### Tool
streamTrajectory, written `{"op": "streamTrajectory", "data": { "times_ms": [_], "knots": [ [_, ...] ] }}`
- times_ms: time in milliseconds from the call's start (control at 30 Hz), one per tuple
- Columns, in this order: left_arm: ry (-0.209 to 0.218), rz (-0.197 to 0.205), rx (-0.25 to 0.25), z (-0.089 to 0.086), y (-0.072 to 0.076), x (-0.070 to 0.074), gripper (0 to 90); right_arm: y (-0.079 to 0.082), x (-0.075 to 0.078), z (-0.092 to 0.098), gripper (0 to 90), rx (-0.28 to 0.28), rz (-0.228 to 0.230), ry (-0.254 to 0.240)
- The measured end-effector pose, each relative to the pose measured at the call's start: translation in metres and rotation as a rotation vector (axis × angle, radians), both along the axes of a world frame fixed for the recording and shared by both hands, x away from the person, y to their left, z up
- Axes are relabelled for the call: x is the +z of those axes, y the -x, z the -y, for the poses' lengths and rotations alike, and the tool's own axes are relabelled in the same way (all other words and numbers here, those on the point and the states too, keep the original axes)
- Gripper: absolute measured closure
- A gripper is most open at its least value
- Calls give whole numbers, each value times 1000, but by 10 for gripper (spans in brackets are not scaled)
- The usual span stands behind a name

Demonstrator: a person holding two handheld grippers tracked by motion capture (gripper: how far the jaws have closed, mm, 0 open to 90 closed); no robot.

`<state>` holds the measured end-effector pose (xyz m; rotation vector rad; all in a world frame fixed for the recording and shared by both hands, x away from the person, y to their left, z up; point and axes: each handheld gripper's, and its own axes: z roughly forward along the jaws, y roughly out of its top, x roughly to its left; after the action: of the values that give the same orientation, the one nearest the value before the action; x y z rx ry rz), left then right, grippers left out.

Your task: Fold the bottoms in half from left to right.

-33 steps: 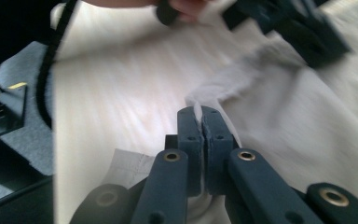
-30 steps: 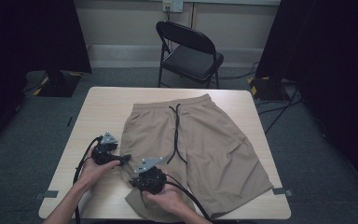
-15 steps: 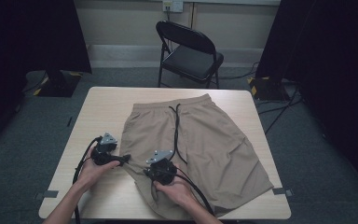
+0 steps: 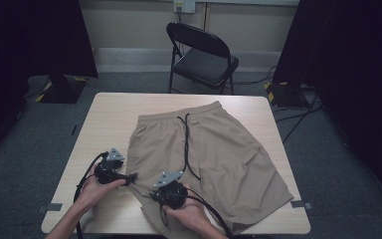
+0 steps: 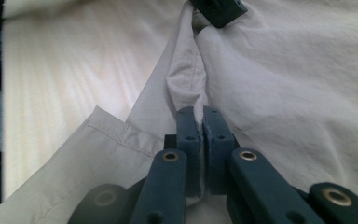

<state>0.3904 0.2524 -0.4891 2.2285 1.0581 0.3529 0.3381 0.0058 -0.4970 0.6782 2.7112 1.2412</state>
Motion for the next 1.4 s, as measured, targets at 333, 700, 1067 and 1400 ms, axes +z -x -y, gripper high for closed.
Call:
{"op": "streamTrajectory", "data": {
  "times_ms": [333,700,1067,1400],
  "knots": [
    [88,81,87,-9,-32,15,232,0,-1,2,881,15,-12,-10],
    [150,109,214,-21,-96,15,334,-5,1,-3,882,50,-1,10],
    [139,114,197,9,-140,16,483,-3,1,-3,883,56,12,12],
    [120,41,243,8,-138,-3,472,-2,0,-3,881,60,20,10]
  ]
}}
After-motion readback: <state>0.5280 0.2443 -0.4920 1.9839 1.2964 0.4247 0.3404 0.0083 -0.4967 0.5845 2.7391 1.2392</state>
